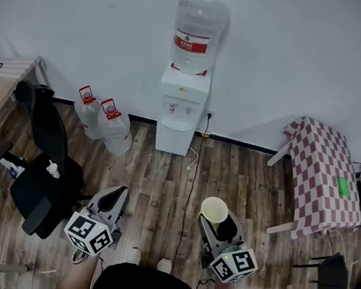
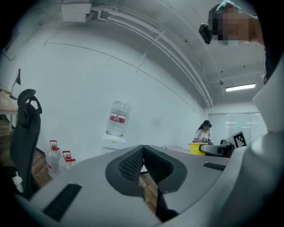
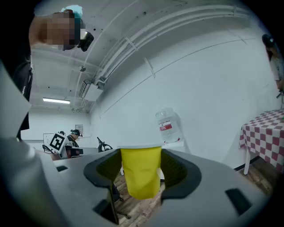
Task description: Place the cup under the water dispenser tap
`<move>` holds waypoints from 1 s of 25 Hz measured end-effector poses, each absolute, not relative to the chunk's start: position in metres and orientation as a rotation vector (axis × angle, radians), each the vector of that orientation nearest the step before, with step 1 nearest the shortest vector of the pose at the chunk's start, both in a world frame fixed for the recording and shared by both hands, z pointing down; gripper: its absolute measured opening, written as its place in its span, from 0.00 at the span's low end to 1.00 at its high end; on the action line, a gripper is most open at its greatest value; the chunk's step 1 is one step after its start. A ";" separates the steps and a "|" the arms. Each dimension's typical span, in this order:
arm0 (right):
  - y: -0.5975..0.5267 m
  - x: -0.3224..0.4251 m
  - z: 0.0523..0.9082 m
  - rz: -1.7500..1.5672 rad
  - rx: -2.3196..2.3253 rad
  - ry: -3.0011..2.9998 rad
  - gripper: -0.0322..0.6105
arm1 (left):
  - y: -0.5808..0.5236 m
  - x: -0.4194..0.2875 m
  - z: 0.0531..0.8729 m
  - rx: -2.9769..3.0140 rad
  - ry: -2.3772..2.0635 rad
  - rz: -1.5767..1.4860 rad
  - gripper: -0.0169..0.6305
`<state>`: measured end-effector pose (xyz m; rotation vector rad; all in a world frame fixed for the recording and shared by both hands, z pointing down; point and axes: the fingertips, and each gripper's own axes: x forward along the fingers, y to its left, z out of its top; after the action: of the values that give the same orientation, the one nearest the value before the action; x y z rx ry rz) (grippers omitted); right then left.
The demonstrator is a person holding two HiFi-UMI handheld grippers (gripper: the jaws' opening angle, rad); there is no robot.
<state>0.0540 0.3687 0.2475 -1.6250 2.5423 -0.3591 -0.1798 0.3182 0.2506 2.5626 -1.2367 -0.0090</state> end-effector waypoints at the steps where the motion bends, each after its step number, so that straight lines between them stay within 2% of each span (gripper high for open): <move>1: 0.370 0.056 0.247 -0.361 -1.622 2.544 0.50 | 0.319 -0.176 0.250 2.563 -1.236 -0.010 0.05; 25: 0.365 0.088 0.252 -0.346 -1.545 2.597 0.50 | 0.320 -0.135 0.249 2.568 -1.257 0.022 0.05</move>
<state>0.0879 0.3651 0.2518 -1.5449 2.5967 -0.3465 -0.1346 0.3201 0.2494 2.5681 -1.2575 0.0216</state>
